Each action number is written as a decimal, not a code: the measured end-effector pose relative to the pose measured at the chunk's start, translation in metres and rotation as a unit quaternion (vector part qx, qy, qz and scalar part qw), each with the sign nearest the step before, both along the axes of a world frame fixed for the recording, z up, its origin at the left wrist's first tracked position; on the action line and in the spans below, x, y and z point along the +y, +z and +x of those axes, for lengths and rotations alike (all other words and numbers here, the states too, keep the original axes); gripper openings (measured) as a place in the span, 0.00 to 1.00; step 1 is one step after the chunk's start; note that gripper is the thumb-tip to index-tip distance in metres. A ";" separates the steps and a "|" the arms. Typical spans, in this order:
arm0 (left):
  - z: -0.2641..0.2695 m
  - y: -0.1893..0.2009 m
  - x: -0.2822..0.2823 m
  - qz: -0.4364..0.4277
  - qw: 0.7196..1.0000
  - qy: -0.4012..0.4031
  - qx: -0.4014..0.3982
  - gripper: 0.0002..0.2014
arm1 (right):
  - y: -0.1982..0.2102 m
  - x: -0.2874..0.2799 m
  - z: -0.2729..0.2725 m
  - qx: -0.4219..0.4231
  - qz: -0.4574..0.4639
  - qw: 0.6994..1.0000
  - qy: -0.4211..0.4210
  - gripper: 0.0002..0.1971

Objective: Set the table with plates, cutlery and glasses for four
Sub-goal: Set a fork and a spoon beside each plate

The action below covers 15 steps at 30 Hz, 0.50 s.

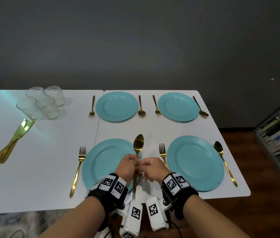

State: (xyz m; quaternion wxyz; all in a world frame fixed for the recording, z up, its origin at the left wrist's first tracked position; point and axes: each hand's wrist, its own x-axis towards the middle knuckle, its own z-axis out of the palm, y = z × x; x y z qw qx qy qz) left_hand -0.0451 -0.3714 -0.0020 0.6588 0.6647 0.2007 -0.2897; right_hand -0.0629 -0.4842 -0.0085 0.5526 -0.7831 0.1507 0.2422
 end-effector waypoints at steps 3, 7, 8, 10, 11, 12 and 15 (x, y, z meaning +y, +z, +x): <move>-0.008 0.000 -0.004 0.016 0.999 -0.045 -0.005 0.06 | -0.007 -0.006 -0.005 0.003 0.004 1.000 -0.016 0.06; -0.015 -0.001 -0.006 0.049 0.997 -0.060 0.007 0.10 | -0.017 -0.020 -0.007 0.014 -0.076 0.997 -0.013 0.11; -0.014 -0.001 -0.004 0.060 0.997 -0.057 0.009 0.11 | -0.020 -0.023 -0.005 0.013 -0.113 0.993 -0.005 0.13; -0.012 0.000 0.000 0.053 0.998 -0.036 0.012 0.10 | -0.027 -0.028 -0.002 0.019 -0.189 0.982 0.026 0.14; -0.011 0.001 0.003 0.047 0.999 -0.022 0.010 0.08 | -0.030 -0.030 0.000 0.023 -0.216 0.975 0.038 0.13; -0.010 0.002 0.006 0.047 0.999 -0.008 0.009 0.07 | -0.033 -0.030 0.001 0.030 -0.235 0.970 0.046 0.09; -0.009 0.005 0.017 0.046 0.998 0.030 0.003 0.02 | -0.041 -0.030 0.007 0.050 -0.265 0.961 0.061 0.13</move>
